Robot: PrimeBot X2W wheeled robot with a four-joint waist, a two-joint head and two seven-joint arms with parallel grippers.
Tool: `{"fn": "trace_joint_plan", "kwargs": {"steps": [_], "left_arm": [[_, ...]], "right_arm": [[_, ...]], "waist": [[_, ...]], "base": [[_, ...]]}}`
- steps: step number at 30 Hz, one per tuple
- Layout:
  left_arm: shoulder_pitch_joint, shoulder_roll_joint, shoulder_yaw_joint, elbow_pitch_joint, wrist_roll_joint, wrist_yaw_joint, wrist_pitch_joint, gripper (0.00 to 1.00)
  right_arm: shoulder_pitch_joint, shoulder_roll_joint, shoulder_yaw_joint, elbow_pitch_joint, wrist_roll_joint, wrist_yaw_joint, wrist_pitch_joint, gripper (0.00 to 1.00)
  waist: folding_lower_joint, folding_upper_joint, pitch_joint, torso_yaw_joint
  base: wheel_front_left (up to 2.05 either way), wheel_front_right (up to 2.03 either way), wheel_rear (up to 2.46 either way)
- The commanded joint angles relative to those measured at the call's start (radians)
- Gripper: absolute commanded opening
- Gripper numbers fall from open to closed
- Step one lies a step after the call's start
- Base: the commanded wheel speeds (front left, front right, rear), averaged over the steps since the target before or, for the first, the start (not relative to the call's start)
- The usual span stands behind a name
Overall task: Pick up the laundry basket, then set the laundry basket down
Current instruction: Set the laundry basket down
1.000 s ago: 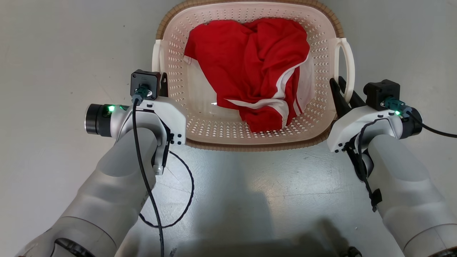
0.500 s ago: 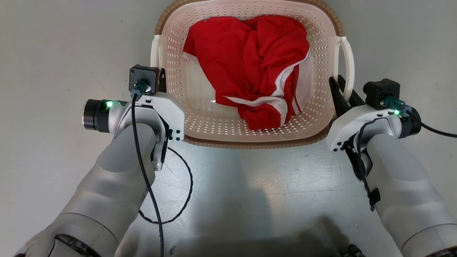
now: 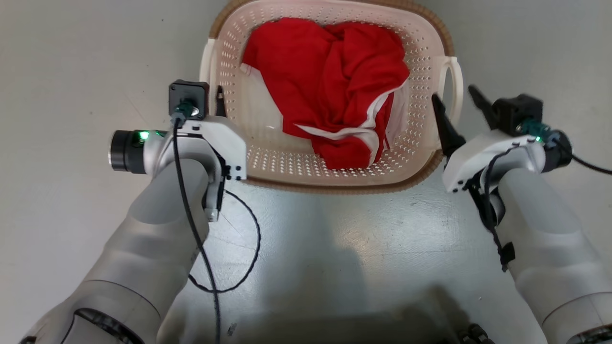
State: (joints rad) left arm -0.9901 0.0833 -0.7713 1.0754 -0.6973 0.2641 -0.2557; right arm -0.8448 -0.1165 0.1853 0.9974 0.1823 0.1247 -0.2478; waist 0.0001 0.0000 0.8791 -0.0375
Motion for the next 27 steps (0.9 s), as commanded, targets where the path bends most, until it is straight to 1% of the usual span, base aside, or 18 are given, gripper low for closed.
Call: {"fn": "trace_joint_plan", "kwargs": {"steps": [1,9,15,21,27], "left_arm": [[-0.011,0.020,0.017,-0.005,0.001,0.014,-0.006,1.00],[-0.008,0.004,0.034,0.012,-0.008,0.012,-0.006,1.00],[-0.004,0.007,0.047,0.010,-0.007,0.009,-0.006,1.00],[0.031,0.016,0.089,-0.050,0.005,0.000,-0.006,1.00],[0.086,0.022,0.146,-0.129,0.038,-0.002,-0.006,1.00]], "right_arm": [[0.025,0.014,0.009,-0.011,-0.005,0.006,-0.014,1.00],[0.043,0.026,-0.012,-0.065,-0.025,0.006,-0.014,1.00],[0.061,0.029,-0.023,-0.086,-0.033,0.006,-0.014,1.00],[0.093,0.025,-0.038,-0.121,-0.047,0.006,-0.014,1.00],[0.136,0.018,-0.052,-0.163,-0.057,0.006,-0.014,1.00]], "waist": [[0.0000,0.0000,0.004,0.002],[0.0000,0.0000,-0.004,-0.007],[0.0000,0.0000,-0.026,-0.011],[0.0000,0.0000,-0.076,-0.009],[0.0000,0.0000,-0.149,-0.002]], "base": [[0.00,0.00,0.00],[0.00,0.00,0.00],[0.00,0.00,0.00],[0.00,0.00,0.00],[0.00,0.00,0.00]]}}
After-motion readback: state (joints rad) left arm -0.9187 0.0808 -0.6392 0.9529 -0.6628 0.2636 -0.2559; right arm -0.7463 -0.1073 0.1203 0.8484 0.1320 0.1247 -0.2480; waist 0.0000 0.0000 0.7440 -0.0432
